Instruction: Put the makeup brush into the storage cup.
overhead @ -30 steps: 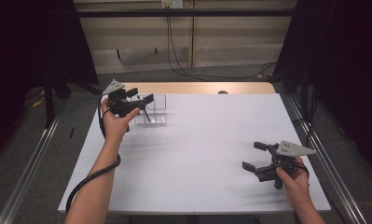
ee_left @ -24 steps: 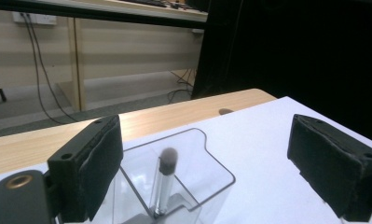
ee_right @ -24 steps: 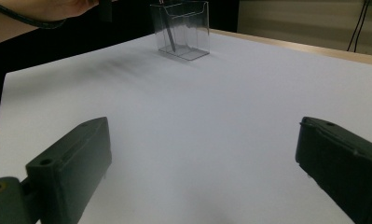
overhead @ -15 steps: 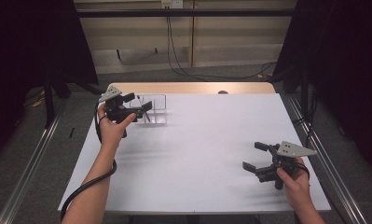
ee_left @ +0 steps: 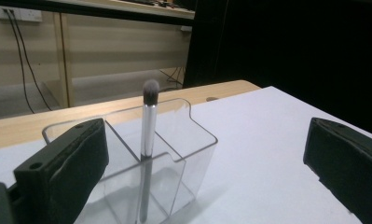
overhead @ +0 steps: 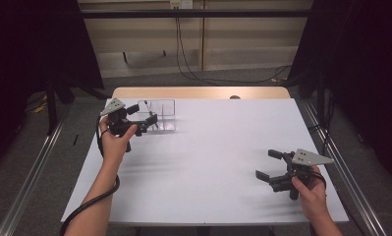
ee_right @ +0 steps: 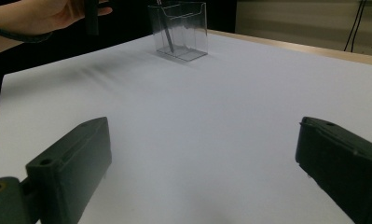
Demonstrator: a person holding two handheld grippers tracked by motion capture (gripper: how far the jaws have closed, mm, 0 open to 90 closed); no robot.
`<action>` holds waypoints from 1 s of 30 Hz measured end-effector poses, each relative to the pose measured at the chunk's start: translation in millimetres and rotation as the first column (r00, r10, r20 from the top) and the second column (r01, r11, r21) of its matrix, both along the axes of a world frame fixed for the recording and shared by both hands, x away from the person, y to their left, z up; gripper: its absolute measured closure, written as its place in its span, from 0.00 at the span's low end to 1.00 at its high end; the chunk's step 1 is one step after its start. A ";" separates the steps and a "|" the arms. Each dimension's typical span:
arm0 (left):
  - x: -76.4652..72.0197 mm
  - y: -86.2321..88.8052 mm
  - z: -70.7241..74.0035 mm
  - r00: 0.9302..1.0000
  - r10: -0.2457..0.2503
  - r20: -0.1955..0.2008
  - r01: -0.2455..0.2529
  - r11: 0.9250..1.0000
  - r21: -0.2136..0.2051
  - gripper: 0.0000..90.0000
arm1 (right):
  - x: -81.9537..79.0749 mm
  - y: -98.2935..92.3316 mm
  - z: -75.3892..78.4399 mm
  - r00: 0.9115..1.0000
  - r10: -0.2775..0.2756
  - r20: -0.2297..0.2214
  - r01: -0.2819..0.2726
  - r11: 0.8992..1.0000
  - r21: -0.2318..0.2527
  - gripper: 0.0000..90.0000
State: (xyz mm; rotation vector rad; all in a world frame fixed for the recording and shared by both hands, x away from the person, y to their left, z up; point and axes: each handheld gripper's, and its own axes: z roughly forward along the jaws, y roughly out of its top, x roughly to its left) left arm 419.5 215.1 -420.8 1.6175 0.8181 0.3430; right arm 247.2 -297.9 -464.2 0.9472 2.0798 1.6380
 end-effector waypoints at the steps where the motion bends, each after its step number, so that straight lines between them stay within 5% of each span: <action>1: -1.5 0.2 -0.7 1.000 0.005 0.000 -0.005 1.000 -0.004 0.00 | -0.1 0.0 0.1 1.000 -0.001 0.002 0.001 1.000 0.000 0.03; 30: -30.9 3.9 -17.1 0.996 -0.084 0.026 0.084 0.996 0.029 0.00 | 0.0 0.3 0.3 1.000 0.000 0.003 0.000 1.000 -0.005 0.03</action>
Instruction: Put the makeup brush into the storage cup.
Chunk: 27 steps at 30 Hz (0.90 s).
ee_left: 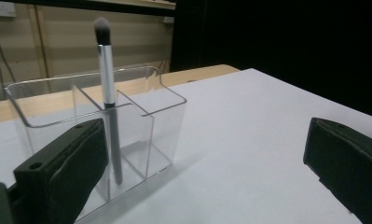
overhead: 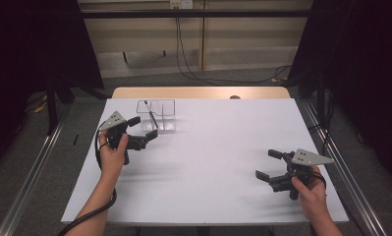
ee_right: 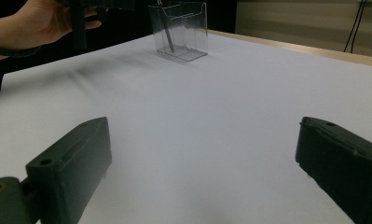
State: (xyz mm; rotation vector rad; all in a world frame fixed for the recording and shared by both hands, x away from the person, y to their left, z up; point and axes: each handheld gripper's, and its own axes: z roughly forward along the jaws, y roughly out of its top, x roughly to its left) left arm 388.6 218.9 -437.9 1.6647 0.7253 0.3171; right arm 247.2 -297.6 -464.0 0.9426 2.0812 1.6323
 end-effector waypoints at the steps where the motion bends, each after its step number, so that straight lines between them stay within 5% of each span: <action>1: -0.7 0.9 -0.2 1.000 -0.006 0.000 0.006 1.000 0.002 0.00 | 0.0 0.1 0.0 1.000 0.001 -0.001 -0.001 1.000 -0.001 0.03; 27: -23.5 0.2 -5.2 0.996 -0.091 -0.006 0.091 0.996 0.022 0.00 | 0.2 0.8 0.1 1.000 0.003 0.002 -0.003 1.000 -0.009 0.03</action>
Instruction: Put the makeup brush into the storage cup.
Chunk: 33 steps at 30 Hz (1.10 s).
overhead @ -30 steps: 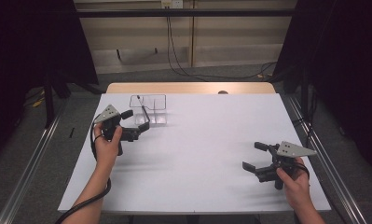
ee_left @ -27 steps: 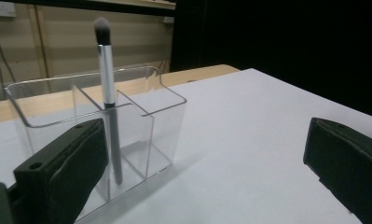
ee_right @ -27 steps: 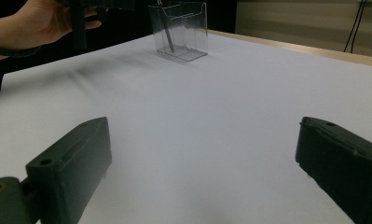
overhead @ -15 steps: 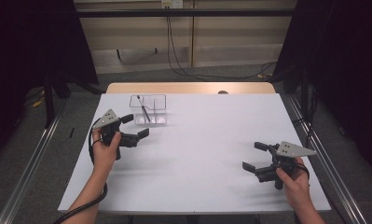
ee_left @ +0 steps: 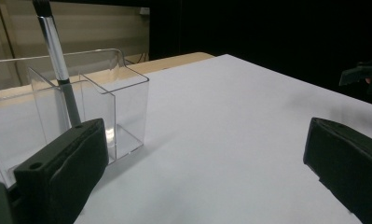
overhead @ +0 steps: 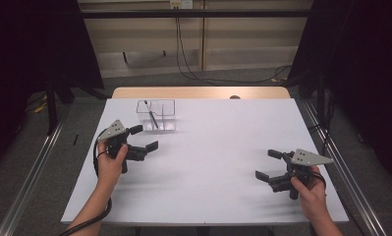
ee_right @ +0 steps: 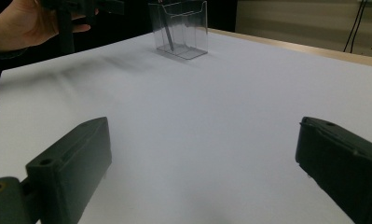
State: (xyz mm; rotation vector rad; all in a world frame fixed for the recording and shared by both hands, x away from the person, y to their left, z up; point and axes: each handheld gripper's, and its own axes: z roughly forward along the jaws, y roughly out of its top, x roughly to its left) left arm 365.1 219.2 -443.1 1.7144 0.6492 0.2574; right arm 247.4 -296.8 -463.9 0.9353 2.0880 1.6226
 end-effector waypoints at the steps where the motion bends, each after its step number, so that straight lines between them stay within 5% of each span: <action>1: -0.8 -0.2 0.2 1.000 -0.007 -0.001 0.007 1.000 0.000 0.00 | -0.1 -0.1 0.1 1.000 -0.001 0.000 0.001 1.000 0.000 0.03; 15: -12.7 1.7 -2.8 0.999 -0.040 -0.023 0.040 0.999 0.015 0.00 | 0.2 -0.6 -0.1 1.000 -0.004 0.001 0.004 1.000 0.000 0.03; 33: -28.3 16.3 -1.2 1.000 -0.029 0.001 0.029 1.000 0.010 0.00 | -0.2 -0.2 0.5 1.000 -0.004 0.005 0.004 1.000 -0.006 0.03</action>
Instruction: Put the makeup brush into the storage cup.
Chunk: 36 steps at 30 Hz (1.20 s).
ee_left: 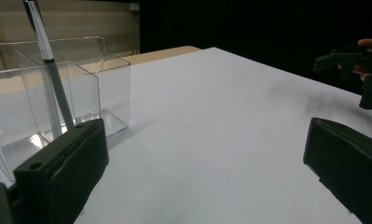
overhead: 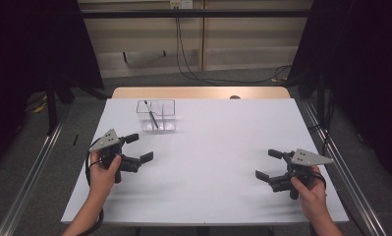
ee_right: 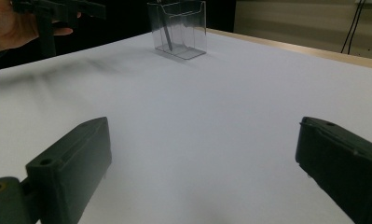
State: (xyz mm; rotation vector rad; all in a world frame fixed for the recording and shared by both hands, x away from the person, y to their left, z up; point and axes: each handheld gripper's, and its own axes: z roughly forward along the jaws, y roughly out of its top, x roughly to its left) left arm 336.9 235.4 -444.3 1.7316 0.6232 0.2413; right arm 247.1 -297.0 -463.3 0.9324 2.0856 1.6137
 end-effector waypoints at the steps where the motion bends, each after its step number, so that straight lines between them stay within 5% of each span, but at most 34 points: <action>1: -0.7 1.2 -0.2 1.000 0.000 0.001 0.000 1.000 -0.001 0.00 | 0.0 0.0 0.0 1.000 0.000 0.000 0.000 1.000 -0.001 0.03; 36: -19.4 15.7 -5.7 1.000 0.002 -0.007 -0.002 1.000 0.011 0.00 | -0.4 -1.5 1.1 1.000 -0.006 0.007 0.006 1.000 0.001 0.03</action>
